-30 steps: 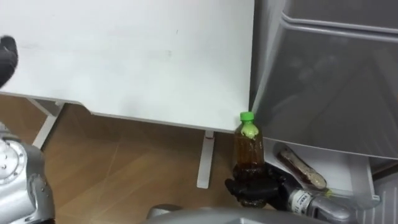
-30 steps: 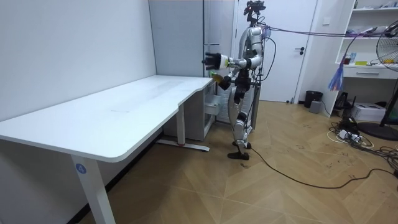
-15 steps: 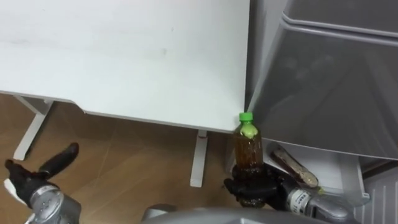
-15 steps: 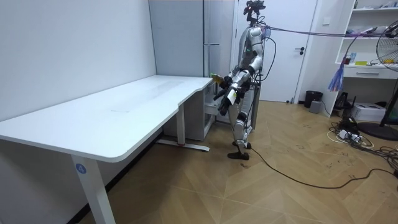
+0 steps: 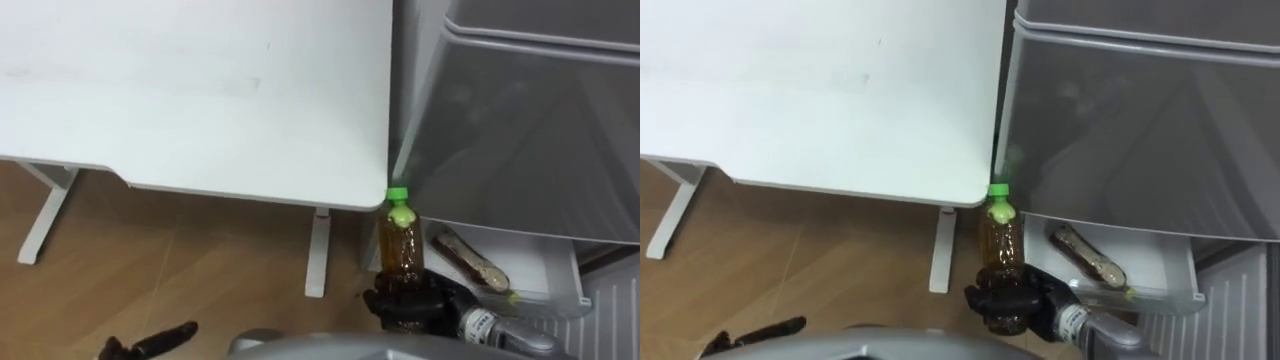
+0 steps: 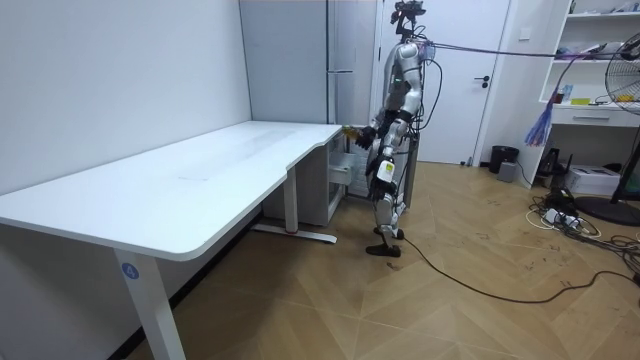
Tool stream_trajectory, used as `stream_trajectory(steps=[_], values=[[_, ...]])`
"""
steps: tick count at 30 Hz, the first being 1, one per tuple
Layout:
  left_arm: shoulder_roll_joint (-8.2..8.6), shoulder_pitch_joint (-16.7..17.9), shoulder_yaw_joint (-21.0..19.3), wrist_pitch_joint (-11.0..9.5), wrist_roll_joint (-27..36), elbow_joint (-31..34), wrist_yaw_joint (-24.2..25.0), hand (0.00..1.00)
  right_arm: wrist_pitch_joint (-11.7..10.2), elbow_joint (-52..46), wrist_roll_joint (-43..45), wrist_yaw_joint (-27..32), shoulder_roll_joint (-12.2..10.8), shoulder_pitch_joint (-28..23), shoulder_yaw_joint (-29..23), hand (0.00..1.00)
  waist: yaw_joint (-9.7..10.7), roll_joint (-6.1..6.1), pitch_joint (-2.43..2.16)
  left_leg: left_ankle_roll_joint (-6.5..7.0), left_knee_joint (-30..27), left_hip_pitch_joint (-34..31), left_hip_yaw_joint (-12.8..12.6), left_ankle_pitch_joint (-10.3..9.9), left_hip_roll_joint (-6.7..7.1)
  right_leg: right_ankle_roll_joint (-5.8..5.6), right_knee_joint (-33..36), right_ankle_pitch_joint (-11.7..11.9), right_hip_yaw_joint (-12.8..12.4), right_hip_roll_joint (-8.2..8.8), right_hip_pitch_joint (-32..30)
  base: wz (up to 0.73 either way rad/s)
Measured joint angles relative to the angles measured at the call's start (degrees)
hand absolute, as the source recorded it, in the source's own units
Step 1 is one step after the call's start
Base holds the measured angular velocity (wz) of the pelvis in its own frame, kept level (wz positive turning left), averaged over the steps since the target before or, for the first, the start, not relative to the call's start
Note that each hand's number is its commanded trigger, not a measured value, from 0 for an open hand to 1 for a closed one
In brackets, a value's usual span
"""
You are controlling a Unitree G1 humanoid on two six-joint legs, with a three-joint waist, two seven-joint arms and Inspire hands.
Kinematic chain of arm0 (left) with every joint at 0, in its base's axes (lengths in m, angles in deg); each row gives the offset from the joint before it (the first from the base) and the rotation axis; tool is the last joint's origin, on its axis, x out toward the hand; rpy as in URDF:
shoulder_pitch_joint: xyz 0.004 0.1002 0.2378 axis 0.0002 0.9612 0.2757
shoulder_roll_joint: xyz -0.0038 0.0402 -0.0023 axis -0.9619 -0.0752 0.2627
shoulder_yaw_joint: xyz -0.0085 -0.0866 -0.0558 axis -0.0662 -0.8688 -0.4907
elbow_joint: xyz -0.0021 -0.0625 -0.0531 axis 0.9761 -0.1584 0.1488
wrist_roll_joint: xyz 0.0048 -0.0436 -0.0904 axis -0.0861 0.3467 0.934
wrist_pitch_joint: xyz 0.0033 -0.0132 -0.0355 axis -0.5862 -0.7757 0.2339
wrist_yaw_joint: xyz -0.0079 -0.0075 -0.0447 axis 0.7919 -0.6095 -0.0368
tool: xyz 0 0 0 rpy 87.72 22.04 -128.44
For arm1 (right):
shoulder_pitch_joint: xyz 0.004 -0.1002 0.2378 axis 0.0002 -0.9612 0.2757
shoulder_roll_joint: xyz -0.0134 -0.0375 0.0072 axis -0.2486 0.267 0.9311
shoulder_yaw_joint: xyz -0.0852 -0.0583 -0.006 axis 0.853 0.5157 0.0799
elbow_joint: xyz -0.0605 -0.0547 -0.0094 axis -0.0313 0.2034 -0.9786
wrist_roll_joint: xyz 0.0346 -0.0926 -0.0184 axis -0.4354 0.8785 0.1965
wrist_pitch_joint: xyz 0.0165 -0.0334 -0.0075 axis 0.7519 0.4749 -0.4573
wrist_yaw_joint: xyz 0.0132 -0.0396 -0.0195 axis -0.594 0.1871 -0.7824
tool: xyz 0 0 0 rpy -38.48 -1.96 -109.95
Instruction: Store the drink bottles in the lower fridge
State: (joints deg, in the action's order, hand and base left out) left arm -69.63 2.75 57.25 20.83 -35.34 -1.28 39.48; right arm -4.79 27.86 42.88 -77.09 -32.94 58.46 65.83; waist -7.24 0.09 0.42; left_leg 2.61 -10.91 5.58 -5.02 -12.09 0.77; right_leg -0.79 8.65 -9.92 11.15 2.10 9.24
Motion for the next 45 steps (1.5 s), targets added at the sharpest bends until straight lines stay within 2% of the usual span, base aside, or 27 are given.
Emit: stream_trajectory(steps=[1,3,4,6,10,17,25,33,39,41,45], values=[[0.29,0.0,0.1,0.1,-0.9,-0.7,1.0,0.00,0.0,1.5,0.0,0.8,0.1,0.0,-0.1,1.00,0.4,0.13,-0.05,0.00,0.1,0.0,-0.1,0.0,-0.02,0.00,0.0,0.0,0.0,0.00,-0.1,-0.04],[0.35,0.0,0.2,0.1,-3.3,-1.4,2.2,0.00,0.0,2.7,-0.6,1.8,0.2,0.0,-0.3,1.00,1.3,-0.15,0.12,0.00,0.2,-0.1,-0.2,0.0,-0.06,0.00,0.0,0.0,-0.1,-0.03,-0.3,-0.03],[0.21,0.0,1.4,0.2,-4.6,-1.5,2.5,0.00,-0.3,3.0,-0.7,2.5,0.3,0.3,-0.4,1.00,2.3,-0.33,0.14,-0.01,0.1,-0.4,-0.1,0.0,-0.05,0.00,0.0,0.0,0.0,-0.01,-0.5,0.00],[0.20,-0.4,2.1,0.1,-6.3,-1.5,3.5,0.00,-1.2,4.4,-1.2,3.3,0.4,0.6,-0.6,1.00,2.9,-0.66,0.11,0.00,0.1,-0.8,-0.3,0.0,-0.05,0.00,0.0,0.0,-0.1,0.00,-0.9,-0.02],[0.23,-1.7,2.3,0.1,-6.8,-2.9,5.8,0.00,-3.6,13.0,-8.1,5.0,-0.1,3.1,-1.3,1.00,4.0,-1.00,0.03,0.01,0.2,-0.8,-0.6,0.0,-0.07,0.00,0.0,0.0,-0.5,-0.03,-1.3,-0.05],[0.23,-1.7,2.1,0.0,-8.7,-2.9,9.6,0.00,-5.1,22.2,-11.2,5.7,-0.2,4.9,-6.2,1.00,4.3,-1.68,-0.31,0.02,0.6,-0.9,-0.9,-0.1,-0.11,0.00,0.0,0.0,-0.8,-0.10,-1.6,-0.03],[0.23,-1.9,0.7,-0.1,-11.3,-6.3,10.8,0.00,-7.2,31.5,-16.9,7.6,-0.3,6.7,-8.2,1.00,4.3,-1.81,-0.04,0.02,1.0,0.1,-1.1,-0.1,-0.08,-0.01,-0.1,0.0,-1.6,-0.17,-1.0,-0.02],[0.33,-2.6,-1.2,-0.1,-13.0,-8.3,11.8,0.00,-7.5,38.3,-22.9,11.1,-0.5,6.4,-12.3,1.00,5.8,-1.59,-0.12,0.02,0.9,0.0,-1.0,-0.1,-0.08,0.00,-0.1,0.0,-1.6,-0.17,-1.0,0.00],[0.62,-4.1,-0.4,-0.4,-12.9,-10.6,11.7,0.00,-6.9,40.4,-25.6,14.6,-0.8,5.2,-12.3,1.00,7.2,-0.58,-0.14,0.02,0.8,0.1,-1.4,-0.1,-0.08,0.00,0.0,0.0,-1.7,-0.15,-1.0,-0.02],[1.50,-4.5,-0.1,-0.6,-13.5,-10.5,11.8,0.00,-6.7,40.4,-28.4,16.0,-0.9,5.6,-12.3,1.00,6.8,-0.32,-0.20,0.03,0.7,0.1,-2.2,-0.1,-0.13,0.00,0.1,0.0,-3.0,-0.19,-1.3,-0.17],[2.41,-4.6,-0.2,-0.7,-14.7,-10.5,12.2,0.00,-6.4,40.1,-32.3,17.7,-1.5,7.1,-12.2,1.00,6.7,-0.12,-0.13,0.07,0.5,0.3,-2.6,-0.1,-0.18,0.05,0.1,0.0,-3.2,-0.23,-1.5,-0.06]])
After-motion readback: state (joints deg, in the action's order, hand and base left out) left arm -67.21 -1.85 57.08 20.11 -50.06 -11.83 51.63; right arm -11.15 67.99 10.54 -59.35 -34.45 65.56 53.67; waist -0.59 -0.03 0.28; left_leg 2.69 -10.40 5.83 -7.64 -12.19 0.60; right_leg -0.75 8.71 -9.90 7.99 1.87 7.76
